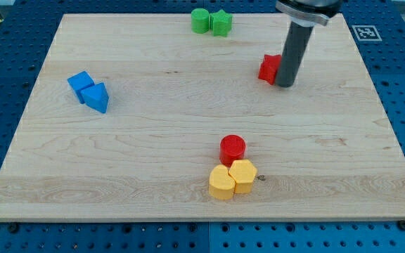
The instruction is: Move the red star above to the red circle
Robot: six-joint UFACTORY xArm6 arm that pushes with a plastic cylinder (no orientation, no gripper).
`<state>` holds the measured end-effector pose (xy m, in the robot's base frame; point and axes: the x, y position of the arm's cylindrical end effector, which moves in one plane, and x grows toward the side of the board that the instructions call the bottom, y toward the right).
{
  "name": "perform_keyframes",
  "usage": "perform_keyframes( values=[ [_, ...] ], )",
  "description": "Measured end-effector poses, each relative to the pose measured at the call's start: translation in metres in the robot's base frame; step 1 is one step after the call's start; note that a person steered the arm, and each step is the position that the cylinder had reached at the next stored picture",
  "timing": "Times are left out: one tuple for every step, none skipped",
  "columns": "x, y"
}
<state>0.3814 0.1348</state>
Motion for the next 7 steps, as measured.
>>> perform_keyframes(
  values=[
    [-0.03,0.0],
    [-0.044,0.008],
    [-0.07,0.015],
    [-0.079,0.015],
    [-0.066,0.01],
    [-0.056,-0.03],
    [-0.056,-0.077]
  ],
)
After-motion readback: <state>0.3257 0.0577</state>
